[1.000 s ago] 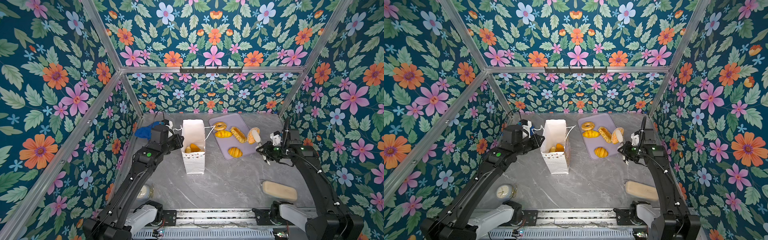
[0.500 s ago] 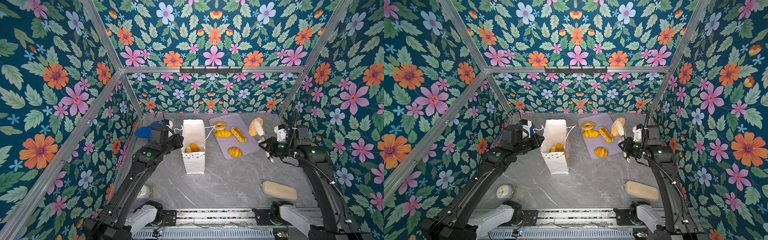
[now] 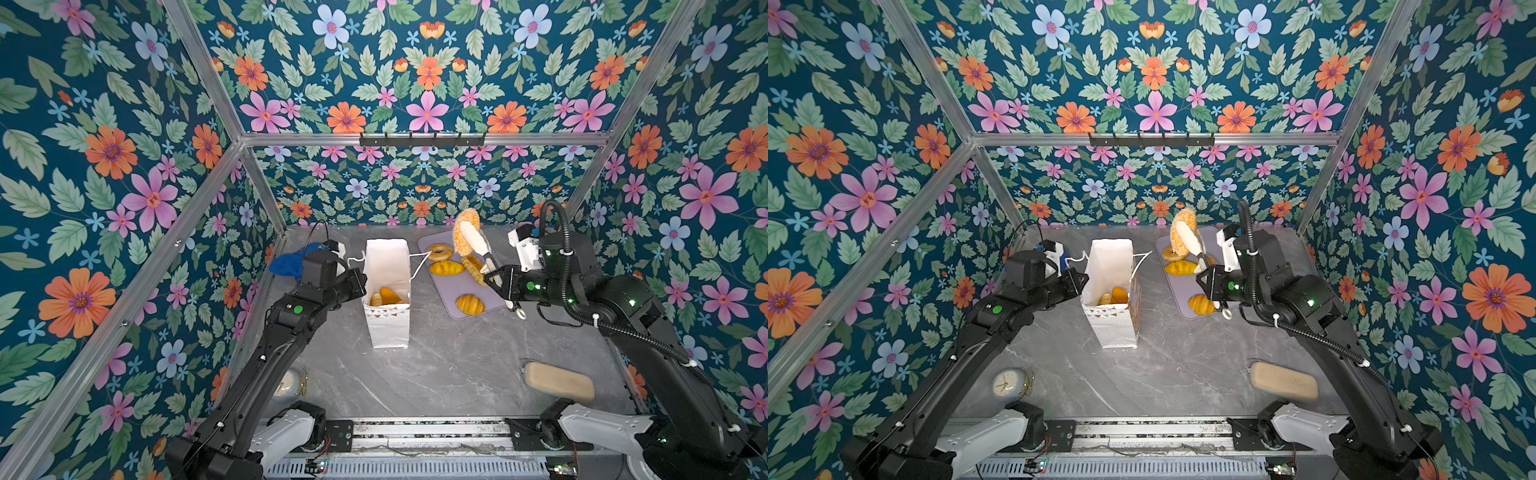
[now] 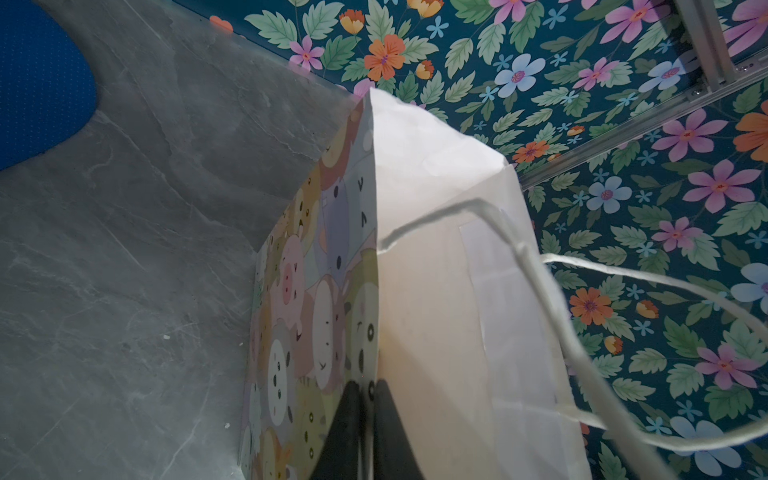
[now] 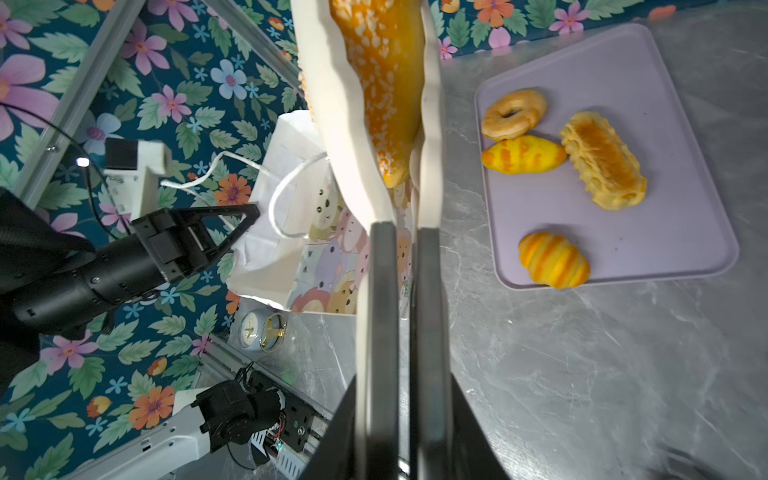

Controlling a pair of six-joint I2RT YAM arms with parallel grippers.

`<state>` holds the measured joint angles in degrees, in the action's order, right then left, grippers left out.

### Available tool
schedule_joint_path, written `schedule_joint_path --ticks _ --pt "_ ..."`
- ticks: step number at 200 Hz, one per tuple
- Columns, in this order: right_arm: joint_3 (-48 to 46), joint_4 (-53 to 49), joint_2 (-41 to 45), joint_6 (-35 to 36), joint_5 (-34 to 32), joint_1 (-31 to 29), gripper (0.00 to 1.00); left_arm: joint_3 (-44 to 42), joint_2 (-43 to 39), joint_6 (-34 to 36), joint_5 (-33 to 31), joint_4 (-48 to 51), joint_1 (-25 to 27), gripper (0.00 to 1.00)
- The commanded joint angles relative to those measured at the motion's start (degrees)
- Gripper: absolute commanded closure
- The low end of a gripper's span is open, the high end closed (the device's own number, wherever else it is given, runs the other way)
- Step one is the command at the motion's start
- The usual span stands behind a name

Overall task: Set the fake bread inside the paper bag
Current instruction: 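Lift the pinched sugar-coated bun up off the tray with the tongs, then carry the sugar-coated bun over the paper bag opening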

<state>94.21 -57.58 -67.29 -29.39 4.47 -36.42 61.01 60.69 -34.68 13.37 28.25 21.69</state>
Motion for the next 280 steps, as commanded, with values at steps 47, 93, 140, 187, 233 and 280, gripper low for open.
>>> schedule_joint_path --ticks 47,93,140,187,233,280 --pt "13.22 -2.92 -10.54 4.00 -13.63 -14.01 0.77 -0.90 -0.57 -1.05 -0.27 -1.25 -0.01 0.89" --pt "19.49 -4.98 -16.73 5.61 -15.93 -18.11 0.76 -1.20 -0.46 -1.09 -0.36 -1.43 -0.07 0.89" --pt "23.91 -7.66 -21.78 6.44 -18.24 -21.07 0.77 -1.53 -0.64 -1.07 -0.27 -1.61 -0.06 0.89" --pt "27.28 -9.89 -25.70 6.95 -19.50 -23.01 0.77 -1.70 -0.82 -1.18 -0.14 -1.71 -0.05 0.89" --pt "26.91 -11.10 -27.20 6.54 -19.77 -23.22 0.76 -1.86 -1.20 -1.26 -0.13 -1.71 -0.06 0.89" --pt "25.12 -11.62 -29.81 6.19 -19.50 -23.40 0.75 -1.86 -1.36 -1.27 -0.27 -1.71 -0.02 0.89"
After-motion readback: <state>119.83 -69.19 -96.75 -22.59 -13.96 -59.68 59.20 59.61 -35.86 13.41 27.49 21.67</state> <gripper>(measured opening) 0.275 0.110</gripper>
